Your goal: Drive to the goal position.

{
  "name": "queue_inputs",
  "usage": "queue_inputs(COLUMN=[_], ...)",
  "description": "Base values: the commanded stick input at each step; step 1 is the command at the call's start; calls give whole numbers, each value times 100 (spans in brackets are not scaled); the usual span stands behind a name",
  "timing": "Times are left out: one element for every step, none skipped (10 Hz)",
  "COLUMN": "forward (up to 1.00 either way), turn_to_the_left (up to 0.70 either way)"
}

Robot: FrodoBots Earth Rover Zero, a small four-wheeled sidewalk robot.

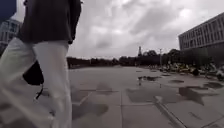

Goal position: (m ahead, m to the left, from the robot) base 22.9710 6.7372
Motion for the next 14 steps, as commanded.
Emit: queue_inputs(forward=[34, 70, 70, 70, 70, 70, 70, 70, 70, 70, 70, 70, 70, 70], turn_to_the_left=[0, 0, 0, 0, 0, 0, 0, 0, 0, 0, 0, 0, 0, 0])
